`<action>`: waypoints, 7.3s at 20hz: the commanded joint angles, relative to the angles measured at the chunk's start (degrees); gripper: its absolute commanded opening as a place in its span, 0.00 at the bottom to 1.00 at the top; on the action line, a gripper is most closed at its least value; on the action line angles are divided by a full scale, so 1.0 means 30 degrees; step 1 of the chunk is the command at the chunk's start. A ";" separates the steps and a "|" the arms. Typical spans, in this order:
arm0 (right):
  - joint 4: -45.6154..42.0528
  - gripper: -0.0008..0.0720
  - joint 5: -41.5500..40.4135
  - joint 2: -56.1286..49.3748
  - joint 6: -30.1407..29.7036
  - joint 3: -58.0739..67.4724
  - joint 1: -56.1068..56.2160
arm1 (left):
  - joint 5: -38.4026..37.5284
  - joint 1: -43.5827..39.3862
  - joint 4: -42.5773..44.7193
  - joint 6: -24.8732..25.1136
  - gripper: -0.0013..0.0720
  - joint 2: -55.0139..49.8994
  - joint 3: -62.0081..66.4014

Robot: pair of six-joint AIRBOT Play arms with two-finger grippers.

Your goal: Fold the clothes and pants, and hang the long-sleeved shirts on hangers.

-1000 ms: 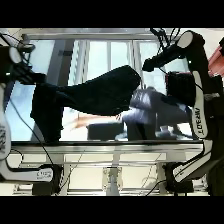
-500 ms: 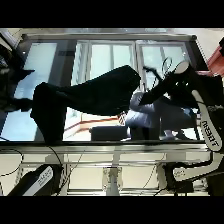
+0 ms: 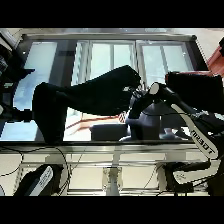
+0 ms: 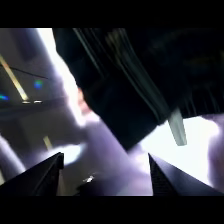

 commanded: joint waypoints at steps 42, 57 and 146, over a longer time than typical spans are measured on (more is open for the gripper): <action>0.4430 0.06 -0.2331 0.0124 0.6943 0.7278 0.0831 | -0.2390 -0.8663 -0.1843 -0.0612 0.59 -0.3585 -0.0117; 0.4051 0.06 -0.1945 0.0117 0.6943 0.7278 0.0831 | -0.2361 -1.3653 0.4539 -0.6484 0.59 -0.7293 -0.0073; 0.0590 0.05 0.2412 -0.3978 1.4134 2.0189 -0.7963 | -0.2907 0.0342 -0.1064 -0.5166 0.05 -1.4491 2.2950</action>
